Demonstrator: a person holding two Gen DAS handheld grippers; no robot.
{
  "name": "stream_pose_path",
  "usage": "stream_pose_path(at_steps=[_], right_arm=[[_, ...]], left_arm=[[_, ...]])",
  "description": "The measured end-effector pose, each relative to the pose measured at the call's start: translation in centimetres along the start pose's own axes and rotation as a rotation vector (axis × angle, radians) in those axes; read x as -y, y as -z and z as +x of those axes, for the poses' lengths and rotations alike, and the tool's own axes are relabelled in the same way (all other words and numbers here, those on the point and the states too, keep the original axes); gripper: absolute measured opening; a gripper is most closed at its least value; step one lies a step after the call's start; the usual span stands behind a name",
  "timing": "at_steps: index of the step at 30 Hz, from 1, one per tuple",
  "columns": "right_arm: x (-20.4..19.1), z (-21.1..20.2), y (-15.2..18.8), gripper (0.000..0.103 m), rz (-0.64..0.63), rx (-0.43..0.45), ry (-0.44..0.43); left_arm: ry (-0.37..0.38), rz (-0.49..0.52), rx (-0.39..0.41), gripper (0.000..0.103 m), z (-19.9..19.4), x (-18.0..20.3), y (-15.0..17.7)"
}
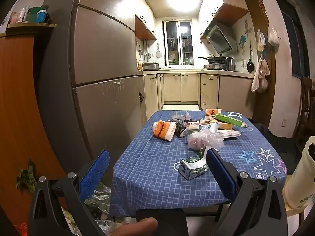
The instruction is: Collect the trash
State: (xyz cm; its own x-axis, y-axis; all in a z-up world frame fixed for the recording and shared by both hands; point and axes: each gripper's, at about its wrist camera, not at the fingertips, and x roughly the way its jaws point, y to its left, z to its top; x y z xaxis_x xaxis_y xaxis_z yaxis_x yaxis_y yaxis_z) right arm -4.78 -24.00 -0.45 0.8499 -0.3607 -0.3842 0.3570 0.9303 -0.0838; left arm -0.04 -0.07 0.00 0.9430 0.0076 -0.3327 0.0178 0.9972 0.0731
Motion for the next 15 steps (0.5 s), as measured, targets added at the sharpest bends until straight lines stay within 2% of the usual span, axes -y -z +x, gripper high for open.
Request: stream_pose_path(at_steps=[7, 8, 15], right_arm=[[0.0, 0.0, 0.1, 0.098, -0.002, -0.003, 0.0], [0.0, 0.0, 0.1, 0.098, -0.002, -0.003, 0.0], [-0.1, 0.0, 0.1, 0.098, -0.003, -0.009, -0.001]], left_arm=[[-0.008, 0.013, 0.022, 0.098, -0.6, 0.6, 0.6], [-0.001, 0.006, 0.004, 0.098, -0.1, 0.1, 0.1], [0.002, 0.005, 0.005, 0.098, -0.1, 0.0, -0.2]])
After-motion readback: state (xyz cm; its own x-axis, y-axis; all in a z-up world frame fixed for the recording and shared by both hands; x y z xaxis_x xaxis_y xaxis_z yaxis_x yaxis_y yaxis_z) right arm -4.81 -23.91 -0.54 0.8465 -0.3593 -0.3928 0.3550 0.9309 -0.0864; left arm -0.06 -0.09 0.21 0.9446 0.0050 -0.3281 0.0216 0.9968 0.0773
